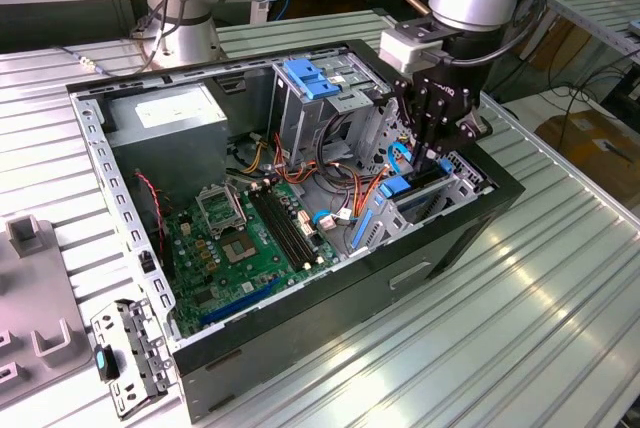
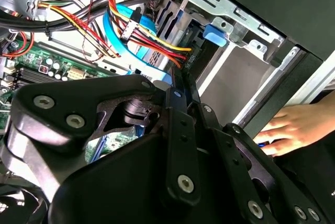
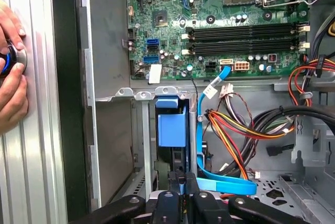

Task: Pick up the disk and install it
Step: 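Insert the second disk wire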

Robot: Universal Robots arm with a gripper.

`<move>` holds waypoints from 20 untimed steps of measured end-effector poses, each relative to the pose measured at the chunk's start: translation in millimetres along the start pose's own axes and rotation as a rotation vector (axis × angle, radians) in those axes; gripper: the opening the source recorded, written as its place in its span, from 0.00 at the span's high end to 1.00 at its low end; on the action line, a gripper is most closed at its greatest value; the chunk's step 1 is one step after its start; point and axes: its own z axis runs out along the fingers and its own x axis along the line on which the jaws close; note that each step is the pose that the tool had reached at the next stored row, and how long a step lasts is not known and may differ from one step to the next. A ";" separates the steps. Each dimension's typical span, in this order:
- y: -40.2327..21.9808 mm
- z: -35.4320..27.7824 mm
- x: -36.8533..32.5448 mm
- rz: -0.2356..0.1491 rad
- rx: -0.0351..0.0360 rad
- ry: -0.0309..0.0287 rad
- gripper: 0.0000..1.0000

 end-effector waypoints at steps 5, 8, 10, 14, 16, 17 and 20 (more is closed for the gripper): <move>0.1 2.5 -0.5 0.000 0.0000 0.0003 0.84; 0.2 4.8 -0.8 0.000 -0.0001 -0.0010 0.84; 0.3 5.1 -0.8 0.000 -0.0003 -0.0050 0.84; -1.0 2.2 -0.5 0.001 -0.0002 -0.0127 0.84; -1.9 -1.1 0.1 0.000 -0.0004 -0.0111 0.84; -2.3 -1.8 0.2 0.001 -0.0005 -0.0120 0.84; -2.6 -2.9 0.6 0.001 -0.0006 -0.0165 0.84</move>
